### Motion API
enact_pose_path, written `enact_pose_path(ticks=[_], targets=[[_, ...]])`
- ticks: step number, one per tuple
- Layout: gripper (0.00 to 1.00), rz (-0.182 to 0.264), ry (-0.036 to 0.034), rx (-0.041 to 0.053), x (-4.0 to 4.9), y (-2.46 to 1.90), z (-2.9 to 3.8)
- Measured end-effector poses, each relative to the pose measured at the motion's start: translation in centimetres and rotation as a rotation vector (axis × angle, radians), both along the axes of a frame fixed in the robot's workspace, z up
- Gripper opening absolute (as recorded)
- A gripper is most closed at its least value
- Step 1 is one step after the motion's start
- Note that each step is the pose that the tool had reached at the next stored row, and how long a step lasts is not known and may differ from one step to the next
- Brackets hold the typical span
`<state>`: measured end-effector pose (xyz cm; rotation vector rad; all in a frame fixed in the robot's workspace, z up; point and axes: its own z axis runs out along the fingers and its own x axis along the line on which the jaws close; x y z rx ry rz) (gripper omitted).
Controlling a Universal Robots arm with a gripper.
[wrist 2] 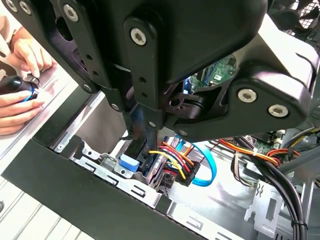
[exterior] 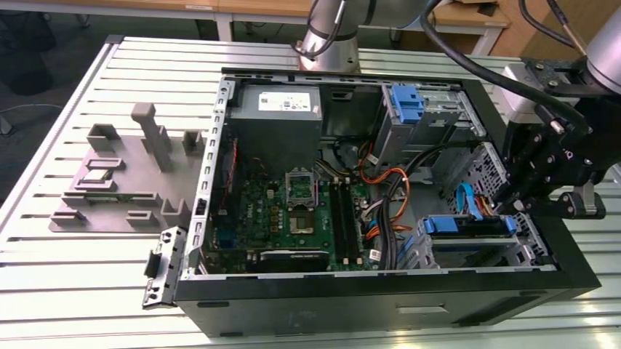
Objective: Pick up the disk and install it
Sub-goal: 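Insert the second disk wire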
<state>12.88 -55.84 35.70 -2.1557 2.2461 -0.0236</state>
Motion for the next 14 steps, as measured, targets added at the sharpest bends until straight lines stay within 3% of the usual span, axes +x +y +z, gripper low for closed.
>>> enact_pose_path(ticks=[5,10,11,13,14], targets=[[0.24,0.0,0.0025,-0.0001,0.01,0.0,0.02],[0.24,0.0,0.0381,-0.0001,0.02,0.0,0.01],[0.24,0.0,0.0417,-0.0001,0.02,0.01,0.01],[0.24,0.0,0.0418,0.0,0.01,0.0,0.0],[0.24,0.0,0.0469,-0.0001,0.02,0.0,0.0]])
